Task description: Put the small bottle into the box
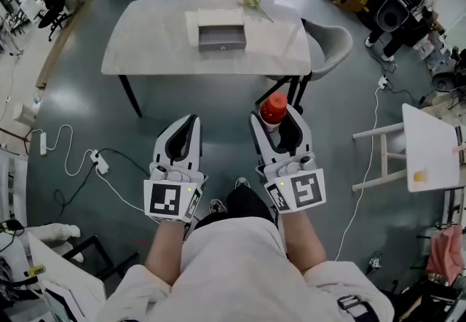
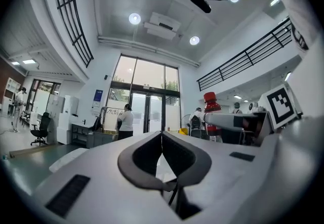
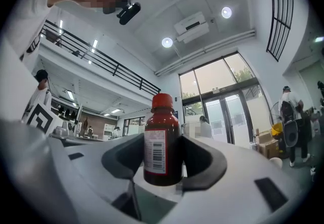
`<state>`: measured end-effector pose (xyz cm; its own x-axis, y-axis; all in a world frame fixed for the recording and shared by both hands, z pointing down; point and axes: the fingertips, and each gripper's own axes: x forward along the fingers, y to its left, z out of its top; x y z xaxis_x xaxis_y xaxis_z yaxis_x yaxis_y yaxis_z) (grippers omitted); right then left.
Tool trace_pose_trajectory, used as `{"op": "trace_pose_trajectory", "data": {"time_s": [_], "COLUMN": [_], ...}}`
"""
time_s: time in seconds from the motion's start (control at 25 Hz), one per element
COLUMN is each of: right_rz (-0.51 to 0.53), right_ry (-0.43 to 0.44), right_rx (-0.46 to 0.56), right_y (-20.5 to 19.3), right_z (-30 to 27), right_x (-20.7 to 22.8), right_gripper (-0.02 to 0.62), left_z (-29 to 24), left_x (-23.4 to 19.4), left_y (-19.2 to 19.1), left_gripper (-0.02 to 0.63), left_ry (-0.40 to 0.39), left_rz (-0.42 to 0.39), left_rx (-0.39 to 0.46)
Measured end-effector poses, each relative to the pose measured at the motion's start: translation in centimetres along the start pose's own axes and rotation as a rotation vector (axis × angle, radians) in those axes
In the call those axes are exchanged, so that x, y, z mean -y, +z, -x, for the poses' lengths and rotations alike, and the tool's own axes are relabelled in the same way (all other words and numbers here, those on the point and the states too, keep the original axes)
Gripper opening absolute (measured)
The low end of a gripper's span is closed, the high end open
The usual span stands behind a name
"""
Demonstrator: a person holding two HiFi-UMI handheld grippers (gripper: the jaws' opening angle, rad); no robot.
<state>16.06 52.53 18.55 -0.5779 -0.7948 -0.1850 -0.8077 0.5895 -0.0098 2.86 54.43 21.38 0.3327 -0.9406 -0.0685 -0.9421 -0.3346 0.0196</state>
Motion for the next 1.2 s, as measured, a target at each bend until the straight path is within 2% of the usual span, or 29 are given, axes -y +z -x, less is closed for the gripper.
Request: {"op": "trace_pose_trajectory", "data": {"time_s": [0.28, 0.52, 0.84, 1.04, 1.2], "right_rz": [-0.022, -0.044, -0.156, -0.206, -0.234], "right_ry": [-0.016, 0.034, 0.077, 0.098, 0.116], "right_rx": [-0.026, -0.016, -0.047, -0.094, -0.119], "right_y": [-3.3, -4.6, -7.2, -9.6, -11.5], "right_z": [-6.0, -15.3, -25.4, -29.6, -33.1], "right_x": [4.1, 8.6, 17.5, 21.3, 22.2], "right_gripper": [0.233, 0.233, 0.233, 0.233, 0.234], "left_z": [-6.1, -15.6, -28.6, -33.2, -35.9], "left_x": [-3.5, -8.6, -12.5, -14.3, -16.9], "left_y": [-3.1, -3.5, -5.1, -6.8, -8.0], "left_gripper": [0.023, 0.023, 0.023, 0.023, 0.023], "left_ry": [-0.004, 0.006, 0.029, 0.061, 0.079], "left_rz": [0.027, 0.018, 0.029, 0.047, 0.058], "left_rx": [-0.048, -0.063, -0.103, -0.140, -0.160]}}
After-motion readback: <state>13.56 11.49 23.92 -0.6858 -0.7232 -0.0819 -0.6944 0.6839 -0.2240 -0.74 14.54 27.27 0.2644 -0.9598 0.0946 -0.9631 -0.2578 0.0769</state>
